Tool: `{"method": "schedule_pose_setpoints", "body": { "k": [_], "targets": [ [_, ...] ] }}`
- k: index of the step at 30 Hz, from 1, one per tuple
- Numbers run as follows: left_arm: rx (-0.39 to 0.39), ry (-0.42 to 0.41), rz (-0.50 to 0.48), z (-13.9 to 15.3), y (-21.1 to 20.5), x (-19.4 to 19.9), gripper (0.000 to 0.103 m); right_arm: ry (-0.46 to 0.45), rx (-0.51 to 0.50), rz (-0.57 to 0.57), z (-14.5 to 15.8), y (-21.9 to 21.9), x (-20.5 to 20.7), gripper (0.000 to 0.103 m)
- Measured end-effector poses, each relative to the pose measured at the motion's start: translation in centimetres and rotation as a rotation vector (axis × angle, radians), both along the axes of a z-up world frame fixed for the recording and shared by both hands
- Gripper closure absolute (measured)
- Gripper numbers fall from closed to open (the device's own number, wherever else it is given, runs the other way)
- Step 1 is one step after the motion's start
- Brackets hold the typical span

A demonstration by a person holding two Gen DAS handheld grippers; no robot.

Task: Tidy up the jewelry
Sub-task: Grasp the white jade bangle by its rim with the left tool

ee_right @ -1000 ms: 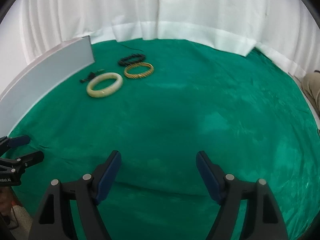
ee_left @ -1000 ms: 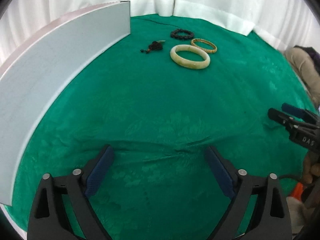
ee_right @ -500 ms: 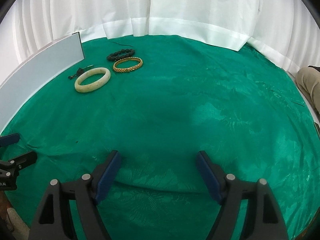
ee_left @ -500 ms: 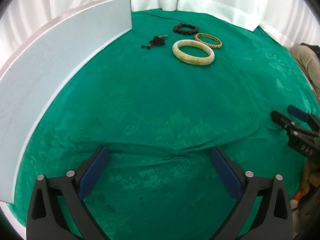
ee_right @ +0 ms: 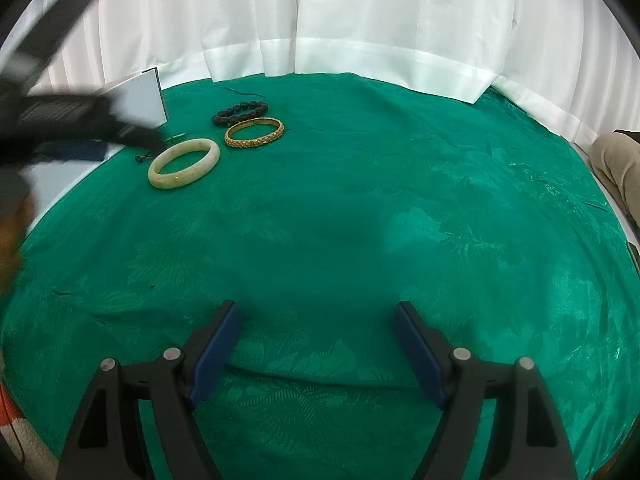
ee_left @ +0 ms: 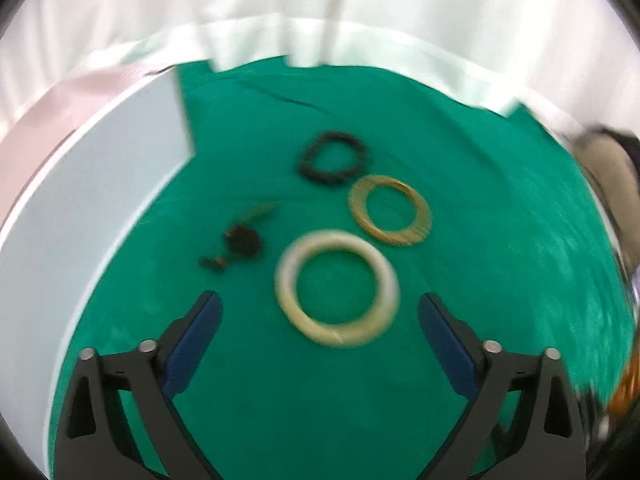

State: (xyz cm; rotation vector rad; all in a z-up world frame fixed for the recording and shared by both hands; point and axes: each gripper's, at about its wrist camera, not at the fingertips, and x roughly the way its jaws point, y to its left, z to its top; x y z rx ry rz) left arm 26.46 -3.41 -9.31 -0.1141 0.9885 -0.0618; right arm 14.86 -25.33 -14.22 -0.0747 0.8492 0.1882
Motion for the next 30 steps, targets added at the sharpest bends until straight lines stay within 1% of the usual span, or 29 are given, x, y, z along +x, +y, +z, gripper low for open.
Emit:
{"method": "schedule_pose_setpoints", "body": {
  "k": [1, 3, 4, 6, 7, 9, 10, 11, 12, 13, 15, 17, 20, 24, 26, 28, 30],
  "targets": [
    [-0.002, 0.011, 0.048, -0.5, 0.7, 0.9, 0.012, 0.000, 0.000, 0.000, 0.0, 0.0, 0.0, 0.023],
    [0.010, 0.043, 0.116, -1.8, 1.6, 2.0, 0.018, 0.000, 0.001, 0.001, 0.0, 0.0, 0.0, 0.023],
    [0.017, 0.056, 0.131, -2.3, 1.8, 2.3, 0.019, 0.000, 0.001, 0.001, 0.0, 0.0, 0.0, 0.023],
    [0.031, 0.079, 0.133, -3.3, 1.8, 2.3, 0.020, 0.000, 0.001, 0.001, 0.0, 0.0, 0.0, 0.023],
    [0.058, 0.059, 0.123, -3.4, 1.4, 2.0, 0.020, 0.000, 0.001, 0.000, 0.0, 0.0, 0.0, 0.023],
    [0.113, 0.047, 0.091, -3.7, 0.5, 1.7, 0.020, 0.000, 0.001, 0.000, 0.0, 0.0, 0.0, 0.023],
    [0.126, 0.031, 0.083, -3.6, 0.3, 1.5, 0.022, 0.000, 0.000, 0.000, 0.0, 0.0, 0.0, 0.023],
    [0.120, 0.024, 0.074, -3.5, 0.2, 1.3, 0.027, 0.000, 0.000, 0.000, 0.0, 0.0, 0.0, 0.022],
    [0.118, 0.015, 0.067, -3.4, 0.2, 1.0, 0.040, 0.001, 0.000, 0.000, 0.0, 0.0, 0.0, 0.022],
    [0.119, 0.007, 0.058, -3.2, 0.2, 0.8, 0.050, 0.000, 0.001, 0.000, 0.0, 0.0, 0.0, 0.022],
    [0.112, 0.003, 0.009, -2.9, 0.3, 0.2, 0.091, 0.000, 0.001, 0.000, 0.0, 0.0, 0.0, 0.022],
    [0.134, 0.013, -0.014, -2.7, 0.5, -0.8, 0.094, 0.000, 0.000, 0.000, 0.0, 0.0, 0.0, 0.022],
    [0.040, 0.046, -0.022, -2.5, 2.8, -3.5, 0.095, 0.000, 0.001, 0.000, 0.0, 0.0, 0.0, 0.022],
    [0.008, 0.056, 0.012, -2.4, 5.6, -7.9, 0.095, 0.000, 0.000, 0.000, 0.0, 0.0, 0.0, 0.022],
    [0.001, 0.042, 0.037, -2.5, 6.8, -9.9, 0.095, 0.000, 0.000, 0.000, 0.0, 0.0, 0.0, 0.022],
    [-0.005, 0.015, 0.051, -2.6, 7.7, -10.5, 0.094, 0.000, 0.000, 0.000, 0.0, 0.0, 0.0, 0.022],
    [-0.034, -0.012, 0.065, -2.8, 8.2, -11.2, 0.093, 0.000, -0.001, -0.001, 0.0, -0.1, 0.0, 0.022]
  ]
}}
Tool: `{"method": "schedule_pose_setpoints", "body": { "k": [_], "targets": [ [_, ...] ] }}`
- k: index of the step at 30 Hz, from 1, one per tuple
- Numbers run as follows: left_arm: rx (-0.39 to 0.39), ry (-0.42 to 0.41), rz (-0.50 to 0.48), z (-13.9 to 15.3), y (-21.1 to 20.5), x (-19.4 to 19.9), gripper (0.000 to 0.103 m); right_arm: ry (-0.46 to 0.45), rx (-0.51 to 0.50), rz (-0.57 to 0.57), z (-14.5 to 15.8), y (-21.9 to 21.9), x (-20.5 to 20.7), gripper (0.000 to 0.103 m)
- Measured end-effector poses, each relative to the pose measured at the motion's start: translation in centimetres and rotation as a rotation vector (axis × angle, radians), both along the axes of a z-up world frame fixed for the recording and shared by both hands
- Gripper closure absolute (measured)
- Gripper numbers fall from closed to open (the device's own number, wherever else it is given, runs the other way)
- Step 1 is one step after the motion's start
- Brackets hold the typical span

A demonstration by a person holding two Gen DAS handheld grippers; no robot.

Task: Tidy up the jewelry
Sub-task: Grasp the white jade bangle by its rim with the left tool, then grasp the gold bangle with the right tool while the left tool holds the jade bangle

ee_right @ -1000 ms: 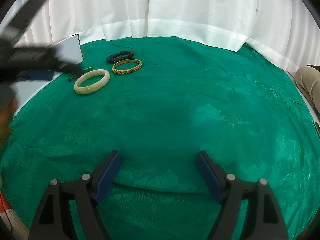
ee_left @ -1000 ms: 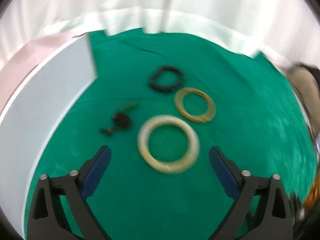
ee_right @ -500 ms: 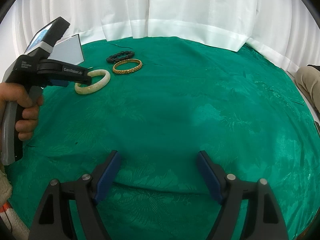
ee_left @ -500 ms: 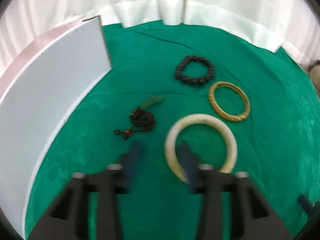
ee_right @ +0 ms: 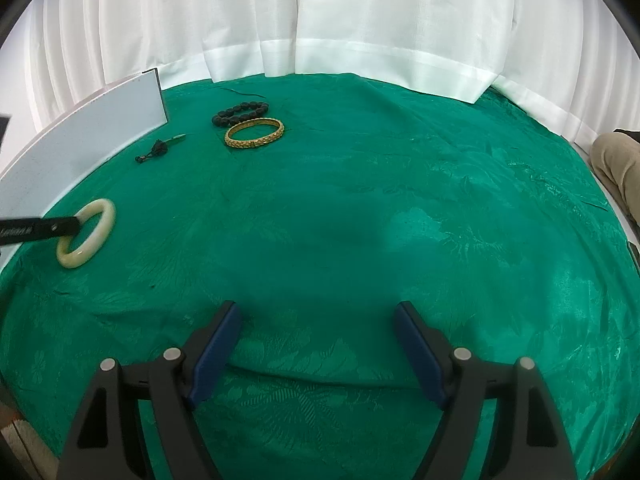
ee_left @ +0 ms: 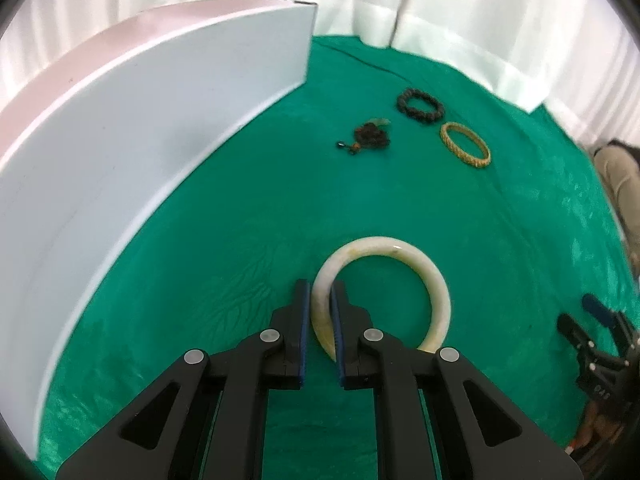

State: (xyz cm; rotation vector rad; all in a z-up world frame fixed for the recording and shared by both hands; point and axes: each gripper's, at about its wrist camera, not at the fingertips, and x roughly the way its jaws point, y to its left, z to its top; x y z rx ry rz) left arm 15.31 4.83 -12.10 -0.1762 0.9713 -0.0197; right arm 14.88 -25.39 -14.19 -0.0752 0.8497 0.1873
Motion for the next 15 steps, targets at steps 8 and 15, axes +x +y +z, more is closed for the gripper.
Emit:
{"method": "schedule_pose_setpoints", "body": {
  "k": [8, 15],
  "targets": [
    [0.071, -0.097, 0.001, -0.2, -0.6, -1.4, 0.089, 0.036, -0.008, 0.014, 0.2, 0.1, 0.3, 0.022],
    [0.034, -0.105, 0.003, -0.3, -0.2, -1.2, 0.087, 0.079, 0.065, 0.226, 5.9, 3.7, 6.8, 0.022]
  ]
}}
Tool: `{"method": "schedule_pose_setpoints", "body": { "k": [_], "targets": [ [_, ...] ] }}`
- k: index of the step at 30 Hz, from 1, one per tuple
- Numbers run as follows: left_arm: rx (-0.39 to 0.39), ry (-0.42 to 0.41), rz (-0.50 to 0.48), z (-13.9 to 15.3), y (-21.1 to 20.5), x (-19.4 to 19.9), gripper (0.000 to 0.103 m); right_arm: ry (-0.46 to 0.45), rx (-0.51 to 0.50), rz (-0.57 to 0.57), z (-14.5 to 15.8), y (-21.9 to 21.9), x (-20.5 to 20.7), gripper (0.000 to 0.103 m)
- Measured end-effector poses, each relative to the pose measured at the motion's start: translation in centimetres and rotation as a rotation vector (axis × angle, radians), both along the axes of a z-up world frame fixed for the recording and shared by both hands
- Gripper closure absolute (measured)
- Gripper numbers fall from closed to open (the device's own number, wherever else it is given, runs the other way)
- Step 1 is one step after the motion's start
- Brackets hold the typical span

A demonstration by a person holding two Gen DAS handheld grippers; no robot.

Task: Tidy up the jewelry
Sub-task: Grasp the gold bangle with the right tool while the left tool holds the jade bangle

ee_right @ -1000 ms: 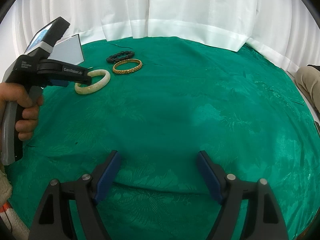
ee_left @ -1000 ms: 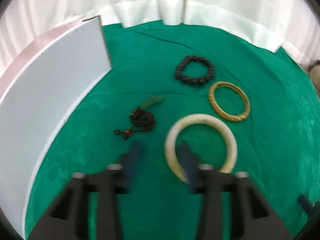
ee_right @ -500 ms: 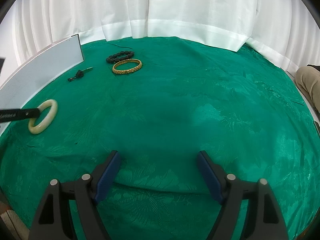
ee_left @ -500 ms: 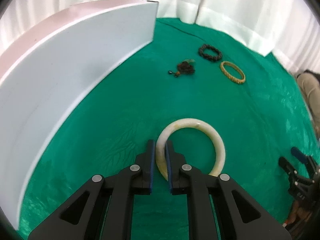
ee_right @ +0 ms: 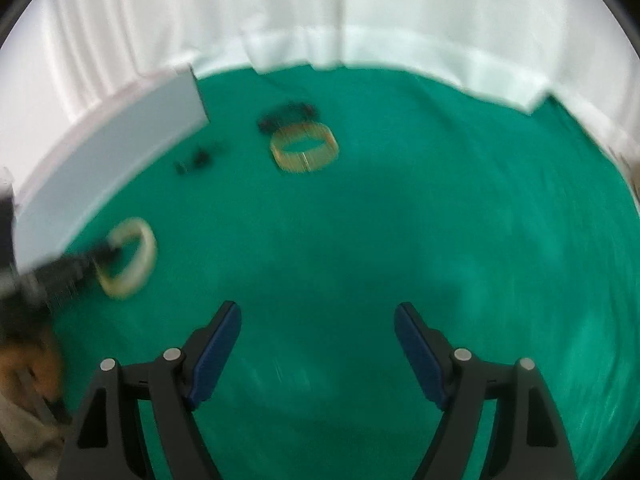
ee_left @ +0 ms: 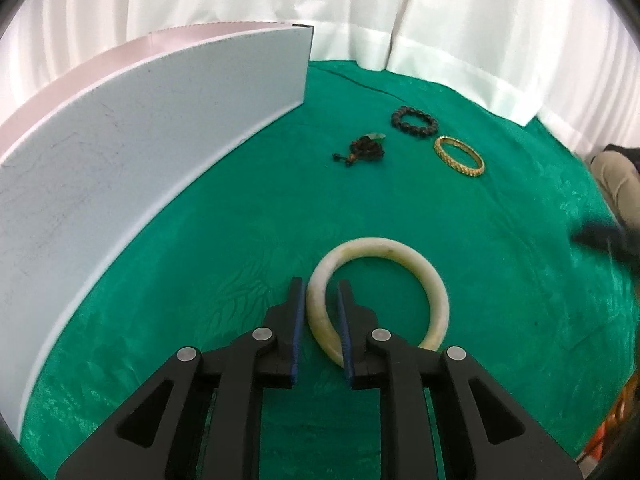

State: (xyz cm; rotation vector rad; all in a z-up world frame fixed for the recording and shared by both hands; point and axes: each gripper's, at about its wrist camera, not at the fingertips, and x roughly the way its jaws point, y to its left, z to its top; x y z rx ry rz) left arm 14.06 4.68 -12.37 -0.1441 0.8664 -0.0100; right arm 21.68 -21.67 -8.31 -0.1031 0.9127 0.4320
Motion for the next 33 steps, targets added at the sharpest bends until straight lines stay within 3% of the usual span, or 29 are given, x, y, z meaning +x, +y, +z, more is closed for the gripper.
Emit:
{"method": "schedule_pose_setpoints", "body": {
  "k": [4, 8, 10, 12, 13, 15, 16, 25, 33],
  "targets": [
    [-0.001, 0.006, -0.003, 0.0, 0.0, 0.1, 0.087, -0.010, 0.002, 0.100, 0.9, 4.1, 6.1, 0.023],
    [-0.004, 0.018, 0.002, 0.0, 0.0, 0.3, 0.086, 0.009, -0.093, 0.146, -1.2, 7.9, 10.7, 0.024],
    [0.004, 0.024, 0.003, 0.0, -0.1, 0.5, 0.086, 0.027, -0.145, 0.157, -2.5, 9.1, 11.8, 0.035],
    [0.010, 0.026, 0.003, 0.0, -0.3, 0.5, 0.086, 0.069, -0.152, 0.156, -3.6, 9.5, 12.4, 0.055],
    [0.012, 0.026, 0.002, 0.0, -0.3, 0.6, 0.086, 0.080, -0.144, 0.151, -3.8, 9.4, 12.5, 0.060],
    [0.015, 0.026, 0.001, -0.1, -0.3, 0.7, 0.086, 0.083, -0.143, 0.136, -4.0, 9.2, 12.2, 0.086],
    [0.016, 0.026, 0.001, -0.1, -0.4, 0.7, 0.086, 0.087, -0.140, 0.135, -3.9, 8.9, 11.8, 0.094],
    [0.030, 0.029, 0.001, -0.2, -0.6, 0.8, 0.087, 0.114, -0.052, 0.168, -2.5, 6.6, 7.5, 0.098],
    [-0.073, 0.056, 0.019, -0.1, 0.7, 0.5, 0.094, 0.138, 0.077, 0.172, -1.2, 3.1, 2.9, 0.098]
  ]
}}
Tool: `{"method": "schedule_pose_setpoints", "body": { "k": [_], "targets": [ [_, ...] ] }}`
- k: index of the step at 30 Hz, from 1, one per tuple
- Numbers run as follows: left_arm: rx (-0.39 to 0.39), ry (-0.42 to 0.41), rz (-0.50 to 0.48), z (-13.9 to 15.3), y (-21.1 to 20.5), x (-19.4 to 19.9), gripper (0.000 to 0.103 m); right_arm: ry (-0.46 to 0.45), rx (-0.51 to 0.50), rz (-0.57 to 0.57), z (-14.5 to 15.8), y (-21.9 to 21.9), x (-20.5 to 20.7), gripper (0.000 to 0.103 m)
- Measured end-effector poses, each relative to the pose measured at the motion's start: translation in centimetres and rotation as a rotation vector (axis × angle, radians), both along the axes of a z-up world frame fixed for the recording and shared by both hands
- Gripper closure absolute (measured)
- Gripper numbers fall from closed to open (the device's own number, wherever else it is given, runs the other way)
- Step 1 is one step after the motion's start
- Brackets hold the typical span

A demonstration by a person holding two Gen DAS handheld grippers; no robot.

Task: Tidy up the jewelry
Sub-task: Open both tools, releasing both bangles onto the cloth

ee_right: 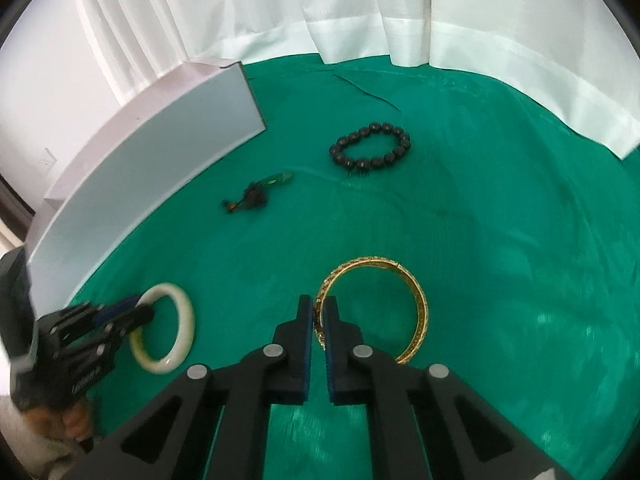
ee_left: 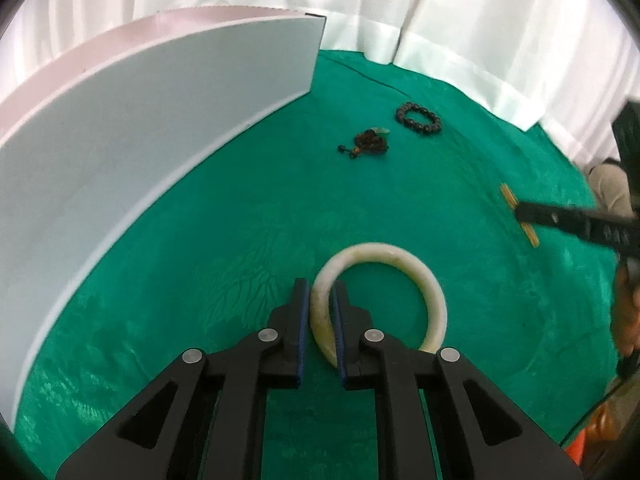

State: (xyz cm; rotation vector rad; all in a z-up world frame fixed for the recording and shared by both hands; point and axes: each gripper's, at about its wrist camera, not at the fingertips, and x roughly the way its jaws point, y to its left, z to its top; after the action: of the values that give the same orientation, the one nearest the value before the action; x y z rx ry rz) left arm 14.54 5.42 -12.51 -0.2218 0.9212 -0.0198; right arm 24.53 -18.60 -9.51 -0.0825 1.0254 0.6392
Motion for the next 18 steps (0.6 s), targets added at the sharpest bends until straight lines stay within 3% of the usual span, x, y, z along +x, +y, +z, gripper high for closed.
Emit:
{"method": "schedule_pose_setpoints", "body": {
  "k": [2, 7, 10, 11, 14, 16, 18],
  "targets": [
    [0.009, -0.002, -0.005, 0.0, -0.2, -0.2, 0.094, -0.002, -0.011, 0.002, -0.2, -0.5, -1.1, 0.098],
    [0.042, -0.022, 0.002, -0.1, -0.7, -0.6, 0.092, -0.091, -0.154, 0.035, -2.0, 0.5, -2.6, 0.098],
    [0.025, -0.031, 0.006, -0.1, -0.7, -0.7, 0.085, -0.150, -0.175, 0.048, -3.0, 0.9, -3.5, 0.095],
    [0.011, -0.033, 0.001, -0.1, -0.8, -0.7, 0.077, -0.159, -0.166, 0.048, -3.2, 0.7, -3.8, 0.088],
    [-0.001, -0.046, -0.017, 0.1, -1.4, -0.7, 0.056, -0.176, -0.107, 0.033, -2.4, -1.1, -4.3, 0.050],
    [0.017, -0.058, -0.029, 0.0, -2.2, -0.7, 0.045, -0.229, -0.055, -0.014, -0.7, -3.7, -5.2, 0.046],
    [0.061, -0.071, -0.043, -0.1, -3.1, -0.7, 0.036, -0.258, -0.014, -0.102, 0.2, -7.4, -5.4, 0.029]
  ]
}}
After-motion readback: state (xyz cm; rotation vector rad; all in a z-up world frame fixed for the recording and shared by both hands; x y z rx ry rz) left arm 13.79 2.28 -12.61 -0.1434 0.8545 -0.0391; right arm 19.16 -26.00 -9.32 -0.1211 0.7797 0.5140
